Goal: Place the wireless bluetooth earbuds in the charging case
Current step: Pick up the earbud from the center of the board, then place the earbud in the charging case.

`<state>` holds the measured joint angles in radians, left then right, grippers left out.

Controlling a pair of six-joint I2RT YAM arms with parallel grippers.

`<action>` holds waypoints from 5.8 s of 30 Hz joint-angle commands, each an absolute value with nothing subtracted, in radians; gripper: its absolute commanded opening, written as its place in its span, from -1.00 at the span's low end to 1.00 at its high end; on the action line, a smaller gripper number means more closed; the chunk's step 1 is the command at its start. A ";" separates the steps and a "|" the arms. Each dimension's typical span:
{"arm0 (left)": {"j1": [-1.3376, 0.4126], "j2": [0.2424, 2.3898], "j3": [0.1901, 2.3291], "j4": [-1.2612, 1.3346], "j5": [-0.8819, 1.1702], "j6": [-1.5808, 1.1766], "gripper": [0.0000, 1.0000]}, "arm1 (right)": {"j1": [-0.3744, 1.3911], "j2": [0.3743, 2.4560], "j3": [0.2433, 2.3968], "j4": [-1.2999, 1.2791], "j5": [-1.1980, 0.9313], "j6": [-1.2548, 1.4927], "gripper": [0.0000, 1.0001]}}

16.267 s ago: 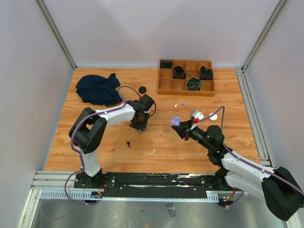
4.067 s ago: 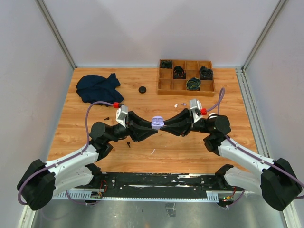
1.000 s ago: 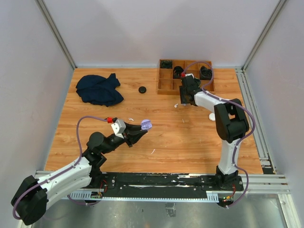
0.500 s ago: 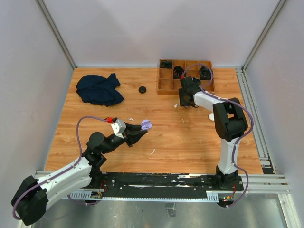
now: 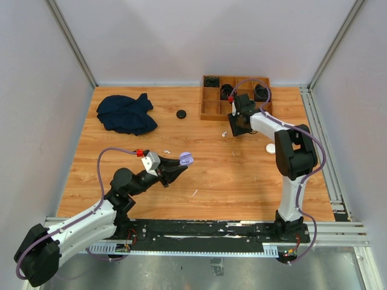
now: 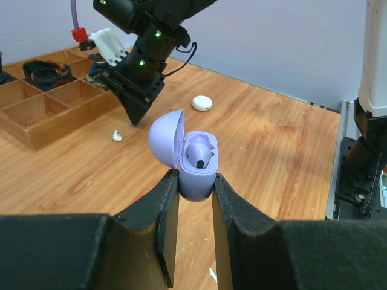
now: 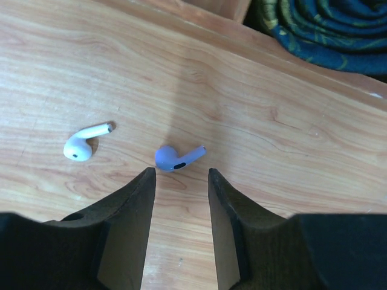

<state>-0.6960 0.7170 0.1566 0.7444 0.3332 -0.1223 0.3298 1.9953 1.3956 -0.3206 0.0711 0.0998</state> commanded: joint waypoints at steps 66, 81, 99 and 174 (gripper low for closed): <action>-0.695 0.705 0.150 0.745 0.349 -0.107 -0.99 | 0.270 2.224 1.668 -0.612 -0.184 -0.348 -0.44; -0.696 0.683 0.121 0.826 0.309 -0.104 -0.99 | 0.308 1.993 1.483 -0.476 -0.193 -0.220 -0.70; -0.695 0.696 0.108 1.009 0.260 -0.085 -0.99 | 0.545 1.337 1.118 -0.262 -0.119 -0.002 -0.71; -0.695 0.870 0.198 1.233 0.360 -0.281 -0.99 | 1.085 1.081 0.826 0.314 0.017 -0.022 -0.57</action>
